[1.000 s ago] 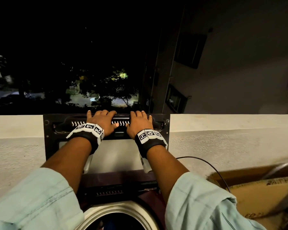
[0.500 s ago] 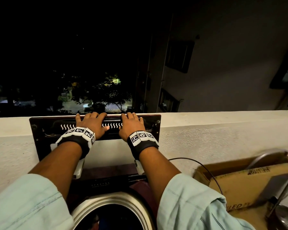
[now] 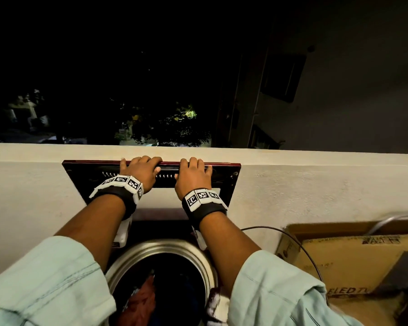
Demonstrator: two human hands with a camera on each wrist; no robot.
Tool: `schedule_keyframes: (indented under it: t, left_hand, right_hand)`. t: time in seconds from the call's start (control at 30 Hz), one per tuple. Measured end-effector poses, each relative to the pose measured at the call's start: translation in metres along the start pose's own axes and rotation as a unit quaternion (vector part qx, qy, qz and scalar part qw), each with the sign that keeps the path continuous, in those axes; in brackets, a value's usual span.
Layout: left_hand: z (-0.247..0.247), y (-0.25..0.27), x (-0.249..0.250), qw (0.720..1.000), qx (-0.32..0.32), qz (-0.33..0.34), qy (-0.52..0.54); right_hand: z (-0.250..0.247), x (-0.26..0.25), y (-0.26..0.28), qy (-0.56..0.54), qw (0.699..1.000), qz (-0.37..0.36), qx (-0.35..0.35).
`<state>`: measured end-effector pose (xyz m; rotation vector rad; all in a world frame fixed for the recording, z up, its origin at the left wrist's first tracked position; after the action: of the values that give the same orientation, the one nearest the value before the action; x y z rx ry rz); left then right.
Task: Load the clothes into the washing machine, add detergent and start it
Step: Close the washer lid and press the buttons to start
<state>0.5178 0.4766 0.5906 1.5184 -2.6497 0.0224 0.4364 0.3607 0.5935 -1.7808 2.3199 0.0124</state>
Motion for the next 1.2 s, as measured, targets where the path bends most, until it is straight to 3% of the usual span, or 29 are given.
schedule_keyframes:
  t: [0.13,0.27,0.4,0.53,0.7,0.87,1.2]
  left_hand:
    - [0.018,0.047,-0.005,1.0,-0.024,0.002,-0.02]
    - [0.047,0.088,-0.008,0.998,-0.044,-0.008,-0.05]
    - [0.08,0.12,-0.012,0.992,-0.112,-0.01,-0.051]
    - [0.127,0.154,-0.013,0.982,-0.187,0.007,0.028]
    - [0.202,0.185,-0.017,0.965,-0.259,-0.009,0.029]
    - [0.238,0.202,-0.019,0.96,-0.278,-0.015,0.013]
    - [0.287,0.196,-0.037,0.942,-0.3,-0.037,0.144]
  right_hand:
    - [0.012,-0.011,0.045,0.02,1.0,0.0,-0.014]
    - [0.036,-0.01,0.082,0.036,0.996,-0.034,-0.075]
    - [0.061,-0.005,0.116,0.041,0.985,-0.071,-0.154]
    - [0.103,-0.001,0.15,0.017,0.967,-0.084,-0.239]
    - [0.174,0.013,0.19,-0.019,0.943,-0.06,-0.326]
    - [0.212,0.023,0.204,-0.066,0.936,-0.041,-0.344]
    - [0.262,0.042,0.211,-0.138,0.933,0.021,-0.331]
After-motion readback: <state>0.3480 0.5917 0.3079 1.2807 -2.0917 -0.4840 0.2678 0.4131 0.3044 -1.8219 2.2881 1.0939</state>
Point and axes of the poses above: each hand's wrist, its own y-axis away from the middle knuckle, its own z-axis out of the palm, x = y × z, the point moved 7 cm from there along -y, towards the middle knuckle, and after that the axes turned 13 degrees about -x, right-handed, at the moved point
